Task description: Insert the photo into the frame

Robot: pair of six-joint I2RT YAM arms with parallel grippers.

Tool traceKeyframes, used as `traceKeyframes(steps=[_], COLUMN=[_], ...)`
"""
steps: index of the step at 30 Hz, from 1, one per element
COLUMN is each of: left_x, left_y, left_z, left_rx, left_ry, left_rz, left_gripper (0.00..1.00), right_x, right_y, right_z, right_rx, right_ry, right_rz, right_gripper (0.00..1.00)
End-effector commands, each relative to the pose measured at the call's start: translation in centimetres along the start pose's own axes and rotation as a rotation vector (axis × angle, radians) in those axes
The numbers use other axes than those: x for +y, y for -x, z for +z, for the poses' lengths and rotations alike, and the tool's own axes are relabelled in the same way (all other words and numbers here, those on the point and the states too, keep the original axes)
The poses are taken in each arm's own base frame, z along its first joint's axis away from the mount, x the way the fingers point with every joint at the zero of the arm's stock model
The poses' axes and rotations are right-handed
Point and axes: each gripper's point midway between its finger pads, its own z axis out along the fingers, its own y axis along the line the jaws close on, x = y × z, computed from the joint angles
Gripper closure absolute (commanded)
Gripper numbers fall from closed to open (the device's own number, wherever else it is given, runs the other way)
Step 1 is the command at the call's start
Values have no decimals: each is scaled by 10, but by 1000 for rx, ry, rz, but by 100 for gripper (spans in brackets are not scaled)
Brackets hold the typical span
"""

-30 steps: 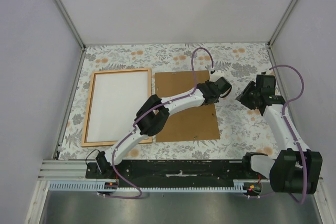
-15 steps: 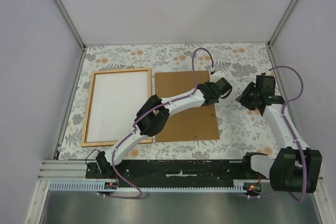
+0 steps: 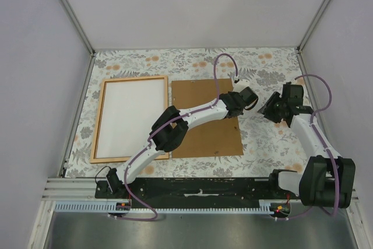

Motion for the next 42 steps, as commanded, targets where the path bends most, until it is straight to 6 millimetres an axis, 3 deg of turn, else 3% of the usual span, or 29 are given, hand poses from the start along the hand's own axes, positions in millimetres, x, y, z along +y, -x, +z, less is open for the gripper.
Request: traceKeyframes(steps=[1, 14, 29, 36, 42], left_x=[18, 8, 8, 7, 6], left_y=[-12, 24, 46, 48, 51], left_z=[-12, -38, -58, -63, -66], left_rx=[67, 18, -15, -15, -19], left_ry=[48, -35, -62, -74, -83], left_rz=[79, 52, 30, 28, 21], left_gripper=[98, 98, 98, 98, 98], right_x=[15, 29, 39, 59, 72], right_y=[-8, -43, -72, -93, -112], right_z=[13, 43, 56, 62, 62], right_rx=[44, 198, 274, 331, 402], right_ry=[113, 274, 308, 387, 488], right_rz=[-36, -73, -119, -177, -174], right_gripper=[55, 51, 50, 40, 38])
